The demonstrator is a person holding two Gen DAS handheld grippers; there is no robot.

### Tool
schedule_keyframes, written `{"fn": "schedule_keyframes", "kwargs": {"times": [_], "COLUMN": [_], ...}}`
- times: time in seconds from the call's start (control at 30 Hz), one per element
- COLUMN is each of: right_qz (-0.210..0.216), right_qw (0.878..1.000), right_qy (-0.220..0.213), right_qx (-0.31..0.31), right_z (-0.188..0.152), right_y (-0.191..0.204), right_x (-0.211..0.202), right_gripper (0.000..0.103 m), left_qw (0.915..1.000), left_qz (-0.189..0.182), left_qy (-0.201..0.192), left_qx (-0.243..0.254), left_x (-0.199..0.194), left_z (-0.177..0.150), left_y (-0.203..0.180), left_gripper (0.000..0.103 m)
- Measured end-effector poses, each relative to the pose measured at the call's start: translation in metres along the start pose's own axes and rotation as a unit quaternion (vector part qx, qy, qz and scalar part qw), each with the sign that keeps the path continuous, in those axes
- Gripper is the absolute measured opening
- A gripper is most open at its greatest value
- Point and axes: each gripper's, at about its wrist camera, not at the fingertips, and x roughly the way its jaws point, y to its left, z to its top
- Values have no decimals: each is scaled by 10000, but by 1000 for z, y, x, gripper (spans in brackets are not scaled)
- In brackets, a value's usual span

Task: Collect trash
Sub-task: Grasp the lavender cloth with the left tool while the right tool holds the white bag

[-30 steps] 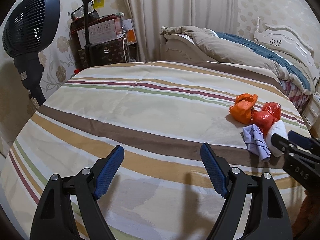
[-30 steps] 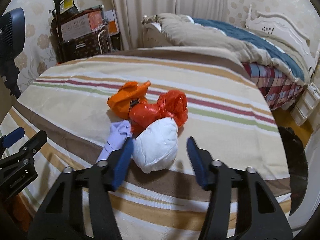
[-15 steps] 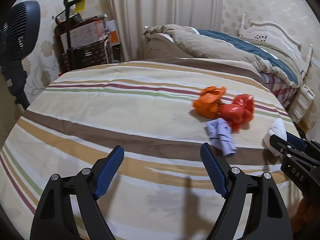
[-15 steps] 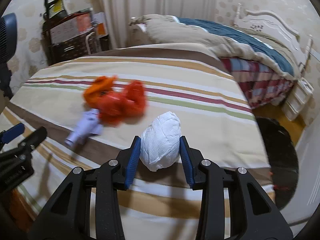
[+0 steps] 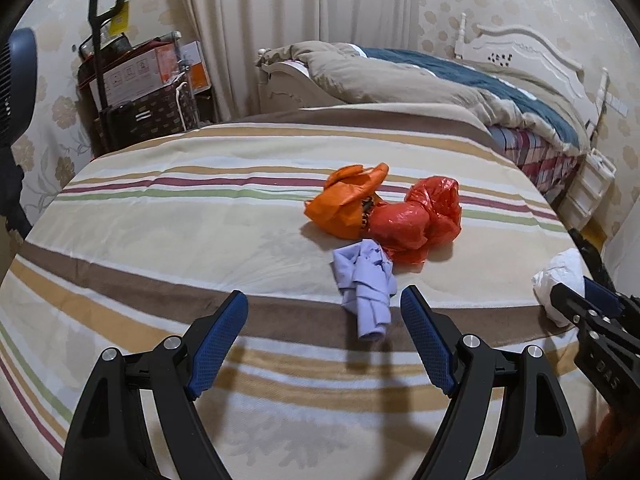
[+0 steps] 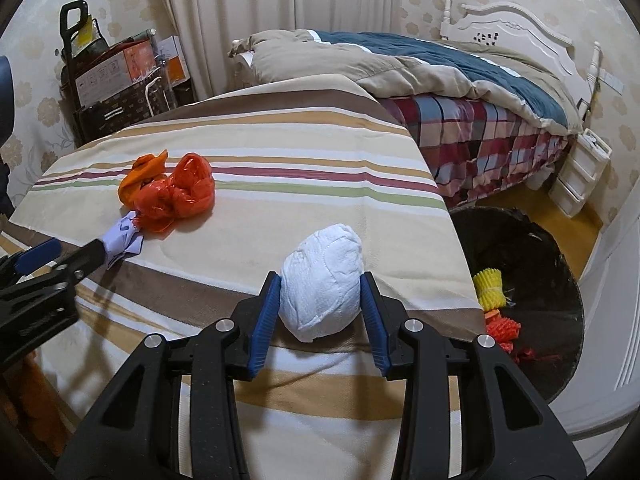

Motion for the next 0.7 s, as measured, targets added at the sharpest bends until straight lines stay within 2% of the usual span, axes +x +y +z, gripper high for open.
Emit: {"fn": "schedule_keyframes", "kwargs": {"times": [0.07, 0.13, 0.17, 0.23, 0.33, 0.7], "right_qz": [38, 68, 76, 95, 115, 110], "right_qw": [10000, 10000, 10000, 9999, 9999, 9999], "right_qy": [12, 17, 17, 20, 13, -24], "right_qx": [25, 56, 62, 75, 91, 125], "right_z": [0, 0, 0, 0, 0, 0], "right_y": [-1, -3, -3, -3, -3, -5], "right_x": [0, 1, 0, 1, 0, -3], "right_gripper": [40, 40, 40, 40, 40, 39], "left_qw": [10000, 9998, 9996, 9992, 9989, 9990], "left_qz": [-35, -74, -88, -144, -231, -373], "left_qy": [67, 183, 241, 348, 377, 223], "left_qx": [19, 89, 115, 146, 168, 130], "left_x": [5, 11, 13, 17, 18, 0], "left_z": [2, 4, 3, 2, 0, -11], "left_y": [-3, -6, -7, -8, -8, -6], "left_gripper": [78, 63, 60, 45, 27, 24]}}
